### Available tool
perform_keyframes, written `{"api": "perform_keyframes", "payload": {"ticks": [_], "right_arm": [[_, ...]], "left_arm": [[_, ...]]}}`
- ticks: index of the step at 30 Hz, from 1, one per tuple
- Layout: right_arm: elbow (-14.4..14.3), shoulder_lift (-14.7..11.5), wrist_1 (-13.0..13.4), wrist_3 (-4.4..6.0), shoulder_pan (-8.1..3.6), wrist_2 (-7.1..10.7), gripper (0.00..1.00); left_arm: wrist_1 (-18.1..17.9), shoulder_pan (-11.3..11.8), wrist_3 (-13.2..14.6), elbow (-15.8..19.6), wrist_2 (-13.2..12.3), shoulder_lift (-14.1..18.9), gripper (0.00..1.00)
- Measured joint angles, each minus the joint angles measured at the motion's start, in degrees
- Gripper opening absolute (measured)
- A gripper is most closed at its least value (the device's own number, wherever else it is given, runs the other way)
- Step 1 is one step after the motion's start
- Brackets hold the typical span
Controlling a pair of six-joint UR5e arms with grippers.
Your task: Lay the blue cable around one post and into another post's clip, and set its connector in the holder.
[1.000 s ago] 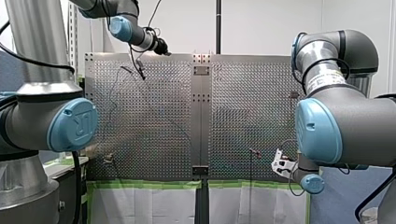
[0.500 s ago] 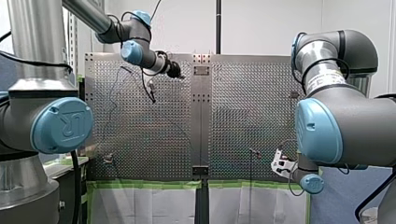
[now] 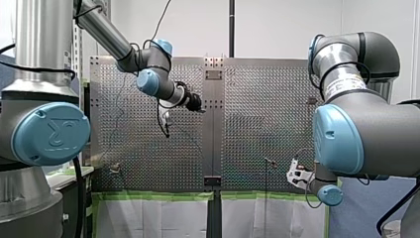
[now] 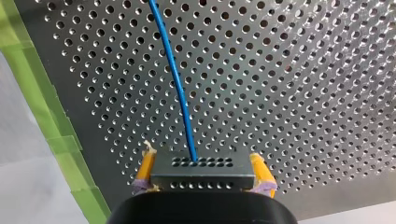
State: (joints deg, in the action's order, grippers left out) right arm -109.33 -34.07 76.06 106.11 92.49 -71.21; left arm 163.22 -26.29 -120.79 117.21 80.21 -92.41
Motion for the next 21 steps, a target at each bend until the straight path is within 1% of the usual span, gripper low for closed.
{"api": "perform_keyframes", "payload": {"ticks": [4,7,16,21], "right_arm": [[0.16,0.00,-0.04,-0.05,0.11,0.01,0.00],[0.24,0.00,-0.15,-0.18,0.17,0.01,0.00],[0.29,-0.02,-0.20,-0.33,0.30,-0.01,0.00],[0.29,-0.01,-0.20,-0.41,0.35,0.00,0.00]], "left_arm": [[-1.99,-0.47,0.87,2.01,1.29,-1.70,0.99],[-3.34,-0.54,1.33,3.34,1.59,-2.15,0.99],[-7.55,-0.62,1.57,7.33,1.31,-2.64,0.99],[-10.05,-1.38,2.61,7.16,0.69,-4.29,0.99]]}}
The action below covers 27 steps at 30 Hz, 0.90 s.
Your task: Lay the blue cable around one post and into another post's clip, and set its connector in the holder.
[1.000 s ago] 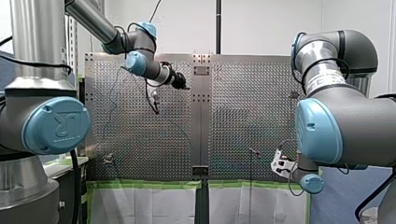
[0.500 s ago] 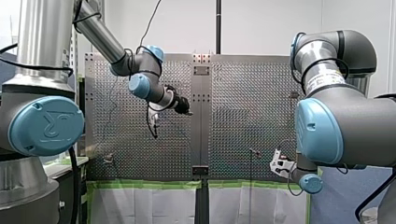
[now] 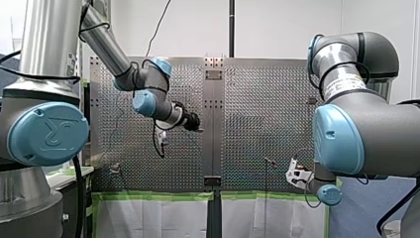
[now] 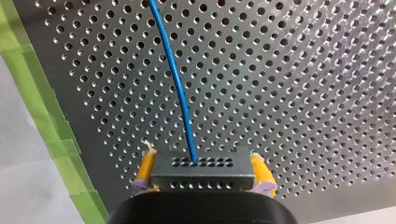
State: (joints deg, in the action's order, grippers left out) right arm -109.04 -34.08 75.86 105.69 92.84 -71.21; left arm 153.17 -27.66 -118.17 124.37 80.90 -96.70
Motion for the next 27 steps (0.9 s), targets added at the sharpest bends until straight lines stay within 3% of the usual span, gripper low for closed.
{"api": "perform_keyframes", "payload": {"ticks": [11,27], "right_arm": [[0.00,0.01,0.00,-0.04,0.12,0.01,0.00],[0.01,0.01,0.00,-0.20,0.31,0.01,0.00]], "left_arm": [[-5.41,-2.42,0.57,-4.01,-0.34,-5.28,0.99],[-13.38,-3.57,1.68,-5.64,0.50,-13.22,0.99]]}}
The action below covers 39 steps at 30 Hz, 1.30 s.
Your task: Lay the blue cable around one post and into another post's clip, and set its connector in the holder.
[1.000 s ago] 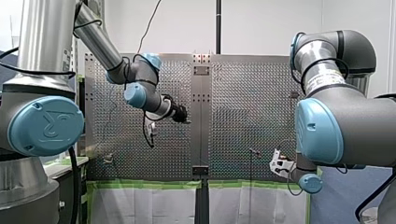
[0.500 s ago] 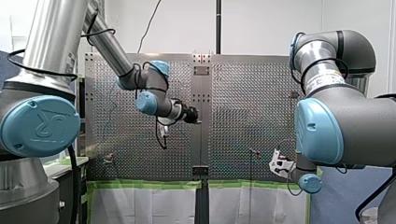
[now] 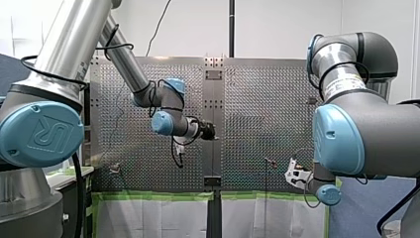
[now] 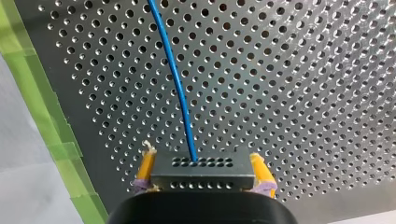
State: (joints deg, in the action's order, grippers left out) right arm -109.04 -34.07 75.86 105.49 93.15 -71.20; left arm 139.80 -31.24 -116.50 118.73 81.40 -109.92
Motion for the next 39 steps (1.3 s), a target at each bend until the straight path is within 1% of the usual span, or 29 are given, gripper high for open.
{"api": "perform_keyframes", "payload": {"ticks": [7,13,18,24,30,34,39], "right_arm": [[0.00,0.00,0.01,0.00,0.05,0.00,0.00],[0.01,0.00,0.00,0.00,0.14,0.00,0.00],[0.28,0.00,-0.07,-0.08,0.28,0.01,0.00],[0.34,0.00,-0.16,-0.24,0.36,0.00,0.00],[0.35,0.00,-0.32,-0.30,0.40,0.00,0.00],[0.35,-0.01,-0.61,-0.66,0.41,0.00,0.00],[0.35,-0.01,-0.72,-0.93,0.46,0.00,0.00]], "left_arm": [[-3.52,0.44,-0.51,-0.17,0.24,-3.52,0.99],[-6.81,0.47,-0.12,-0.21,0.43,-6.37,0.99],[-9.39,0.46,0.46,-0.20,0.58,-6.93,0.99],[-12.59,-0.20,1.34,-0.46,2.32,-8.02,0.99],[-15.78,-1.45,2.13,-2.78,3.06,-11.00,0.99],[-17.81,-2.15,2.25,-3.72,4.28,-13.00,0.99],[-20.20,-2.44,2.94,-3.98,6.06,-15.40,0.99]]}}
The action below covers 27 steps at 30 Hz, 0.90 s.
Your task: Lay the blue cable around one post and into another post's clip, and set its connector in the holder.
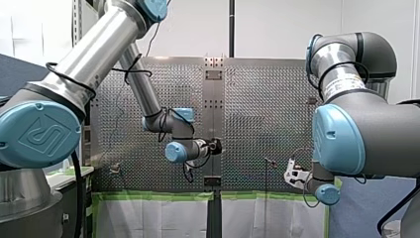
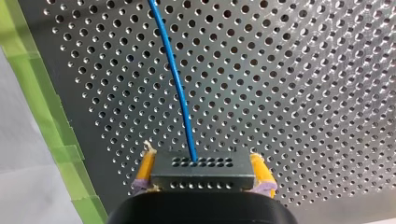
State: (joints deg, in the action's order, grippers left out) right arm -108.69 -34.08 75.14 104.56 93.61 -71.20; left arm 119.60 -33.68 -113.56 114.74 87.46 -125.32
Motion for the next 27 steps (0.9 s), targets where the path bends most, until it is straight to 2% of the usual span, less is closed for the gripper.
{"api": "perform_keyframes", "payload": {"ticks": [11,18,23,27], "right_arm": [[0.16,0.00,-0.04,-0.04,0.25,0.00,0.00],[0.18,0.01,-0.02,-0.30,0.32,0.00,0.00],[0.18,0.01,-0.02,-0.51,0.44,0.00,0.00],[0.18,0.01,-0.04,-0.63,0.52,0.01,0.00]], "left_arm": [[-5.30,-1.31,1.50,-3.22,0.76,-5.89,0.99],[-4.19,-3.04,1.95,-6.93,1.82,-9.68,0.99],[-3.13,-3.98,2.50,-9.50,3.80,-12.27,0.99],[-1.21,-4.84,4.18,-11.70,5.87,-14.47,0.99]]}}
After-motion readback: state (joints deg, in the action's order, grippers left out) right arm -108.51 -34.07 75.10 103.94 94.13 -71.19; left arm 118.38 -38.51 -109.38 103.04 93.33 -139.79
